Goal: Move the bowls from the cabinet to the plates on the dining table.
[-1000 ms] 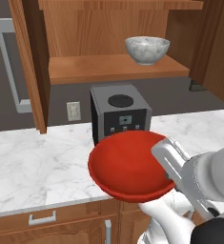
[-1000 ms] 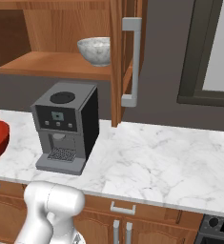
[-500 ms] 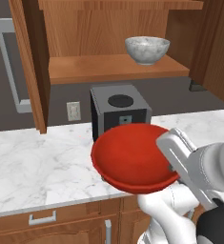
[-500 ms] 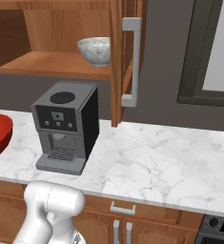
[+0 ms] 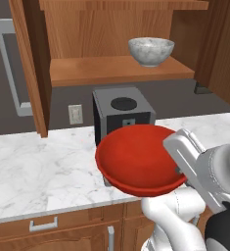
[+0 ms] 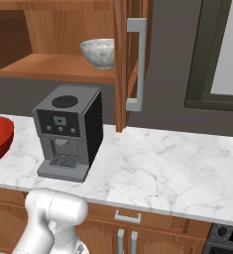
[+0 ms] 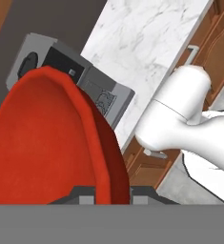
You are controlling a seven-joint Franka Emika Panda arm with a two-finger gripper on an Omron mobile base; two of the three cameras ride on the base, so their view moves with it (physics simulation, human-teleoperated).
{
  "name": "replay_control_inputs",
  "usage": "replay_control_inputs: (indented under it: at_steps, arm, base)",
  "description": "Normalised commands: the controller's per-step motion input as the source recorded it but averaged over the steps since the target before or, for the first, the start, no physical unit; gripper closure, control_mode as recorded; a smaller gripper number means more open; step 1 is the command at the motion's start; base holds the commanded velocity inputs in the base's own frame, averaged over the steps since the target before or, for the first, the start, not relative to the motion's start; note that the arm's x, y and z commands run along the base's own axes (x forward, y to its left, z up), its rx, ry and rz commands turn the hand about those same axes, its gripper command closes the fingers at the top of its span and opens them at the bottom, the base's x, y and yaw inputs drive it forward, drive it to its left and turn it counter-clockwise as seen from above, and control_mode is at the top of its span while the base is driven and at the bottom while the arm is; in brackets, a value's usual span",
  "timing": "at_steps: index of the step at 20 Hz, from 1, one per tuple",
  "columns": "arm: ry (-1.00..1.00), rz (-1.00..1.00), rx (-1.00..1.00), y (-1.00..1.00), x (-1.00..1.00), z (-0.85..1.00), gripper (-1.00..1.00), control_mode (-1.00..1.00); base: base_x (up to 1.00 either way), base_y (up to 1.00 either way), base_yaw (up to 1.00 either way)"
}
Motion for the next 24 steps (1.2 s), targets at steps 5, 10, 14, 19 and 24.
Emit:
replay_control_inputs:
  at_steps: [5,10,14,19,24]
  arm:
    - [0.00,0.00,0.00,0.00,0.00,0.00,1.00,1.00]
    - [0.00,0.00,0.00,0.00,0.00,0.00,1.00,1.00]
    - [0.00,0.00,0.00,0.00,0.00,0.00,1.00,1.00]
    - [0.00,0.00,0.00,0.00,0.00,0.00,1.00,1.00]
    - [0.00,0.00,0.00,0.00,0.00,0.00,1.00,1.00]
  base:
    - [-0.03,-0.19,0.00]
    - [-0.36,-0.28,-0.05]
    - [-0.45,-0.26,-0.06]
    - [-0.49,-0.22,-0.06]
    - [-0.48,-0.18,-0.07]
